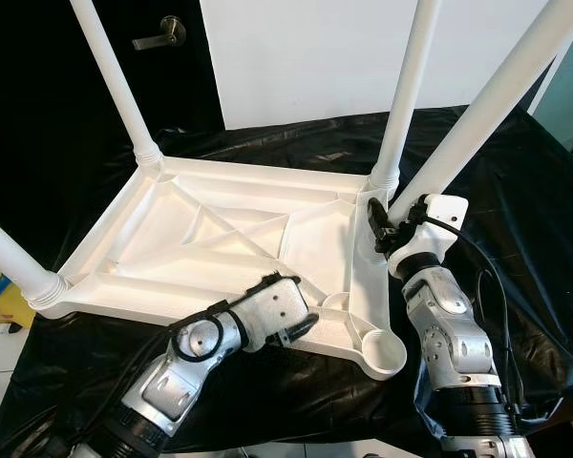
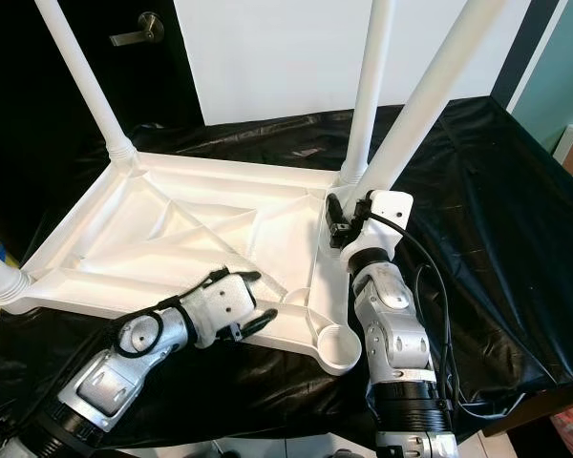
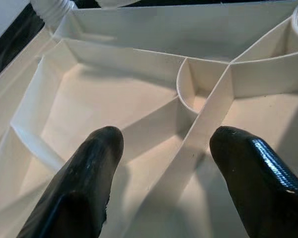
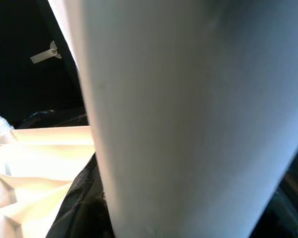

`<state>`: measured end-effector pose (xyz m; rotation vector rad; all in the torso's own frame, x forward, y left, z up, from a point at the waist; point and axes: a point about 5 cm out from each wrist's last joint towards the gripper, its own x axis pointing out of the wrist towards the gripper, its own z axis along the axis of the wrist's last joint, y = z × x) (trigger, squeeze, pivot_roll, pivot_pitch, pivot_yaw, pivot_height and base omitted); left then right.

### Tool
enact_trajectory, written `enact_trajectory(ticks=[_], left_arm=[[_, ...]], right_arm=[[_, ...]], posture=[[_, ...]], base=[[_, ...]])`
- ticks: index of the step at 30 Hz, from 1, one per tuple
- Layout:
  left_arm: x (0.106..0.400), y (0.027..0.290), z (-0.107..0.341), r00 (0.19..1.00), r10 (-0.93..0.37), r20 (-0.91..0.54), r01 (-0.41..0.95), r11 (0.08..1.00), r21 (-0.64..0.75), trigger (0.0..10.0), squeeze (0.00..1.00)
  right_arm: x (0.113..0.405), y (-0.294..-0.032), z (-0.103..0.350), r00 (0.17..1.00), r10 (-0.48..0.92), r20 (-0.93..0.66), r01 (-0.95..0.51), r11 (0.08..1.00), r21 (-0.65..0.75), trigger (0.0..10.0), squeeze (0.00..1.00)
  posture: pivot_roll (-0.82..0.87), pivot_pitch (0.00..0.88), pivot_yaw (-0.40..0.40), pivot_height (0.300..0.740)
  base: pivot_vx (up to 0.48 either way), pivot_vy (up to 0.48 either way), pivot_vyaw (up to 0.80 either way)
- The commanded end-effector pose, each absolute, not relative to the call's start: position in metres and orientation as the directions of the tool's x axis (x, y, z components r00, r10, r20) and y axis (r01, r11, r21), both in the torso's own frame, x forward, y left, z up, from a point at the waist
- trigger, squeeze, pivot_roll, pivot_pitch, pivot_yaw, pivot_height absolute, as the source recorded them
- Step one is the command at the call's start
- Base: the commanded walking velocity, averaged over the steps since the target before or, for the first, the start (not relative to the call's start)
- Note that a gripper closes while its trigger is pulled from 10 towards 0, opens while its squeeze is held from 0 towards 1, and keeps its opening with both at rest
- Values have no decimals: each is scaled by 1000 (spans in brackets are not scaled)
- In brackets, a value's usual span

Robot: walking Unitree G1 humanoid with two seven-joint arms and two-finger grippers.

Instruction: Building children table

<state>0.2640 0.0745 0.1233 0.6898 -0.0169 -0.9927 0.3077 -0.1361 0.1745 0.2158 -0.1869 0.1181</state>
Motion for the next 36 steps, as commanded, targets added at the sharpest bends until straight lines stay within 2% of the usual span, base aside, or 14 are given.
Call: enact_trajectory(ticks=[1,10,11,16,18,20,21,23,30,36], left_arm=[[265,75,117,556,-763,-329,766,316,560,10000,0],[284,68,117,602,-713,-360,729,307,612,10000,0],[292,67,118,629,-688,-364,713,322,623,10000,0],[292,67,118,629,-688,-364,713,322,623,10000,0],[328,67,127,738,-590,-327,618,399,677,10000,0],[328,67,127,738,-590,-327,618,399,677,10000,0],[342,66,133,777,-551,-304,578,435,691,10000,0],[351,64,138,800,-527,-286,551,457,698,10000,0],[360,55,144,808,-523,-270,542,484,687,10000,0],[347,46,141,749,-607,-267,612,476,632,10000,0]], right_arm=[[305,-133,178,969,110,220,-156,966,204,10000,0],[306,-133,179,969,106,223,-154,965,211,10000,0],[306,-133,179,969,105,223,-153,965,213,10000,0],[306,-133,179,969,105,223,-153,965,213,10000,0],[306,-132,178,969,107,222,-155,965,212,10000,0],[306,-132,178,969,107,222,-155,965,212,10000,0],[307,-131,178,969,110,220,-157,965,211,10000,0],[307,-131,177,970,115,215,-160,966,204,10000,0],[307,-131,171,976,115,186,-148,974,173,10000,0],[305,-135,167,981,113,161,-135,982,132,10000,0]], posture=[[-60,44,17,740],[-67,48,24,740],[-70,49,26,740],[-70,49,26,740],[-81,44,29,740],[-81,44,29,740],[-81,44,29,740],[-83,42,26,740],[-86,43,17,740],[-81,47,12,740]], base=[[0,0,0],[0,0,0],[0,0,0],[0,0,0],[0,0,0],[0,0,0],[0,0,0],[0,0,0],[0,0,0],[0,0,0]])
